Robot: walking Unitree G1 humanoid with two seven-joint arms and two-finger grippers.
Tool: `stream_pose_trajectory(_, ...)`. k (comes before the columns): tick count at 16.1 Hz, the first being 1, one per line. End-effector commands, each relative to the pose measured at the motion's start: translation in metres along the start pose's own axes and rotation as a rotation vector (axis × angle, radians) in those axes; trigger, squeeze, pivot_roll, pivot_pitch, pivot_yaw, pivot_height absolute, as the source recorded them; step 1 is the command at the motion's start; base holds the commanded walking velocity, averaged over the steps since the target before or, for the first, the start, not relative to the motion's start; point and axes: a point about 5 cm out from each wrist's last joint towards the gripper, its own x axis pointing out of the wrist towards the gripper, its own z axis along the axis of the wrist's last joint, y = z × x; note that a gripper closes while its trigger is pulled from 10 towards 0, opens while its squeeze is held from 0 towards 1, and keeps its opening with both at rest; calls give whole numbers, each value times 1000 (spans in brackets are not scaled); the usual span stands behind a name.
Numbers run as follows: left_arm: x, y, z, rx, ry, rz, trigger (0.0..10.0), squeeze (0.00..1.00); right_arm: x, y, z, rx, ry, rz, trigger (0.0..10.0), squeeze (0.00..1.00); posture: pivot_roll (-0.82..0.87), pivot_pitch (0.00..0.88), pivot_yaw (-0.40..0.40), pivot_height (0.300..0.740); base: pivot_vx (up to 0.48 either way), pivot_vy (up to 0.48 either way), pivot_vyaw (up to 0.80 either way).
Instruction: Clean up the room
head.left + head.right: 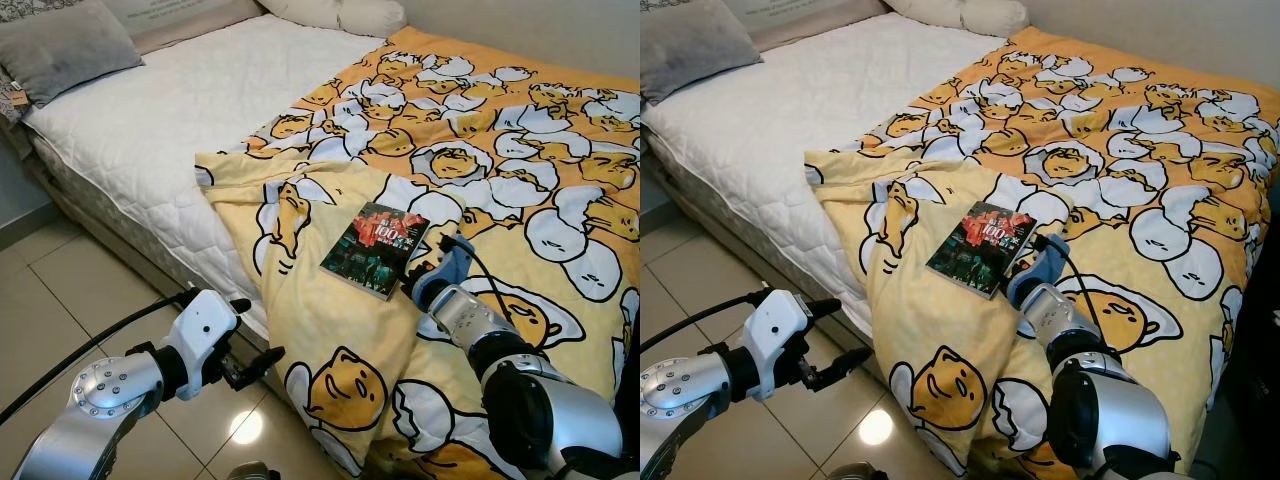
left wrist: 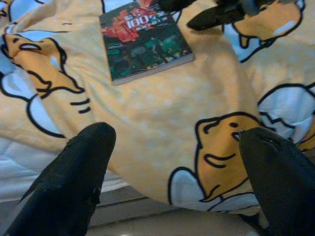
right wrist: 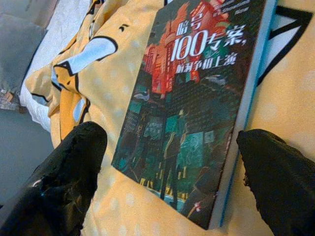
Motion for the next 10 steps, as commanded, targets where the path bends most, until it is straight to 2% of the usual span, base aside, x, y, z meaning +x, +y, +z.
stream_pose_trajectory(1,-1,-2,5,-9,-17,-20,10000,984,0,-3,-7,5,18,-17,10000,0,122,0,12,740,0,0,0)
stream_pose_trajectory(9,-5,-9,10,-32,6,-64,10000,980,-2,-10,-26,-59,80,-106,10000,0,165,87,33,740,0,0,0)
stream_pose_trajectory(10,-7,-10,11,-29,9,-65,10000,980,-2,-10,-28,-42,83,-98,10000,0,171,101,35,740,0,0,0)
